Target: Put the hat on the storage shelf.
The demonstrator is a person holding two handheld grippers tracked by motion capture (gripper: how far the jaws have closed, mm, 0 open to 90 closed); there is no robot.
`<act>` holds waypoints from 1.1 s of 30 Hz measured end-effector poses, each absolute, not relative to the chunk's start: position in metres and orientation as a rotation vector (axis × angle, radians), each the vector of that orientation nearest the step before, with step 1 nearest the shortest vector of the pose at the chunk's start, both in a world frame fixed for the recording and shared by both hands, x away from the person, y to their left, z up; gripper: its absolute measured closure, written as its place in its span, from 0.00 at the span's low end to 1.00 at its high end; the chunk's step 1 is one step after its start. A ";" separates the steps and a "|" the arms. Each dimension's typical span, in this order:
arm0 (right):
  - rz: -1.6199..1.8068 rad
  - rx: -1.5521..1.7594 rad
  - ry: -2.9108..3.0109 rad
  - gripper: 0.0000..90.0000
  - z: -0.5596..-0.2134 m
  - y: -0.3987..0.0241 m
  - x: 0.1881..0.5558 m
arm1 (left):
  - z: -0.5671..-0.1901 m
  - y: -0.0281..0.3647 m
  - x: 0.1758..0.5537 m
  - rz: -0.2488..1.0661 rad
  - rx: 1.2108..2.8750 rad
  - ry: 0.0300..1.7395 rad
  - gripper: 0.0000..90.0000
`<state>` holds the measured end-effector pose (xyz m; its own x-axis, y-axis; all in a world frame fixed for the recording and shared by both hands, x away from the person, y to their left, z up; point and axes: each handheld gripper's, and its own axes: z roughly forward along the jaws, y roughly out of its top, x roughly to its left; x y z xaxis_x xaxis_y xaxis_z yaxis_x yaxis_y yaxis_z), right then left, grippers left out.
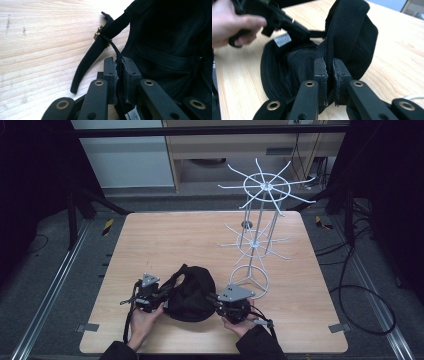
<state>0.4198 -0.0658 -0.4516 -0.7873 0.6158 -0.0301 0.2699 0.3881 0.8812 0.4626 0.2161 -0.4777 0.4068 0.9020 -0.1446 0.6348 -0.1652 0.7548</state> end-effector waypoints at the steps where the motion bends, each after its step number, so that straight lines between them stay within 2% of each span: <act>1: 1.346 0.772 2.308 0.92 -0.453 -0.065 0.419 | -0.478 0.216 0.463 0.436 1.893 1.309 0.91; 7: 1.281 0.787 2.325 0.92 -0.462 -0.062 0.418 | -0.476 0.220 0.462 0.419 1.894 1.289 0.87; 10: 1.231 0.811 2.327 0.92 -0.469 -0.059 0.418 | -0.472 0.228 0.461 0.392 1.871 1.299 0.80; 20: 1.176 0.846 2.330 0.92 -0.481 -0.053 0.417 | -0.446 0.246 0.449 0.401 1.799 1.256 0.74; 29: 1.189 0.849 2.333 0.91 -0.481 -0.052 0.417 | -0.432 0.213 0.440 0.337 1.809 1.135 0.60; 30: 1.190 0.850 2.334 0.91 -0.481 -0.052 0.416 | -0.432 0.207 0.441 0.336 1.816 1.128 0.55; 33: 1.195 0.839 2.332 0.91 -0.480 -0.052 0.416 | -0.433 0.194 0.443 0.320 1.831 1.111 0.51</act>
<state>0.4156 -0.0519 -0.4796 -0.7457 0.6628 -0.0671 0.3326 0.4577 0.8246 0.4428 0.1942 -0.4335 0.5551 0.7994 -0.2300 0.5543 -0.1494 0.8188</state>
